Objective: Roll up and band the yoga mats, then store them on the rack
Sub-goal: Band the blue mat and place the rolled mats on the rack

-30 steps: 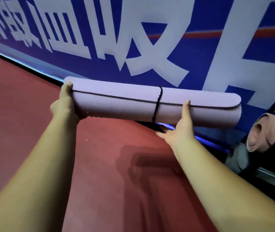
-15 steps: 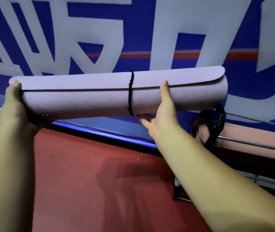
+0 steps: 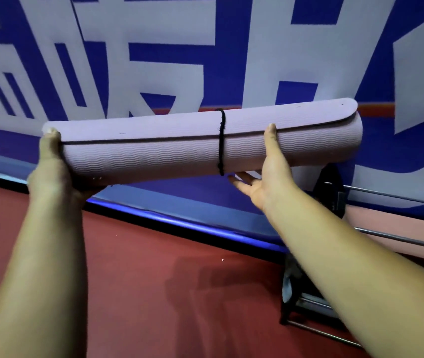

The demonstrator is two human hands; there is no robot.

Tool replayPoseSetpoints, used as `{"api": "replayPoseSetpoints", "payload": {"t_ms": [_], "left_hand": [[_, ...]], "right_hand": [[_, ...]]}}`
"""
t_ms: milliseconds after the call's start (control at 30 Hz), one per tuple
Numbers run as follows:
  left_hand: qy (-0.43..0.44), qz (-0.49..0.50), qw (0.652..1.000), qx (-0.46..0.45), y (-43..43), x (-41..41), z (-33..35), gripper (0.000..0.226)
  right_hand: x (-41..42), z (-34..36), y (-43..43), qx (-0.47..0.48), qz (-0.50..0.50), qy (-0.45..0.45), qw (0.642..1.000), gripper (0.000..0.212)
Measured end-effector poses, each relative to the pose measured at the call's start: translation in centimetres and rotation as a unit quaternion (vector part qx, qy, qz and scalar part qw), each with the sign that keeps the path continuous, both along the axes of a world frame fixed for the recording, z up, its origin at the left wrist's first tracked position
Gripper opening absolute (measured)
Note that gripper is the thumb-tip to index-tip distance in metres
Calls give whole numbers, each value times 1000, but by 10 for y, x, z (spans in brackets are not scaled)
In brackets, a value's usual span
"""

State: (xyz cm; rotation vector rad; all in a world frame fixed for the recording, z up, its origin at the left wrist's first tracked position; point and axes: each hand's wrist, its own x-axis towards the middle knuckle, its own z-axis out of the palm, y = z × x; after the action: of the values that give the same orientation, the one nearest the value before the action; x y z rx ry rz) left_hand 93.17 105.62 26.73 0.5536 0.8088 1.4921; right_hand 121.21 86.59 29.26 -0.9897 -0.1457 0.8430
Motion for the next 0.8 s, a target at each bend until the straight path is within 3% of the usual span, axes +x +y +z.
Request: {"api": "replayPoseSetpoints", "payload": {"t_ms": [233,500,800], "left_hand": [[38,2,997,-60,-26,-1,-6,75],[14,-28,997,-73,-27,-6,-15,60],[-13,-33,998,-54,-18,-5,-8,76]], "right_hand": [[-1,-10,0,12,-17,-15,1000,80],[-10,-20,4,17,-31,-25,999,82],[-11,3,3,34,-46,-49,997,91]]}}
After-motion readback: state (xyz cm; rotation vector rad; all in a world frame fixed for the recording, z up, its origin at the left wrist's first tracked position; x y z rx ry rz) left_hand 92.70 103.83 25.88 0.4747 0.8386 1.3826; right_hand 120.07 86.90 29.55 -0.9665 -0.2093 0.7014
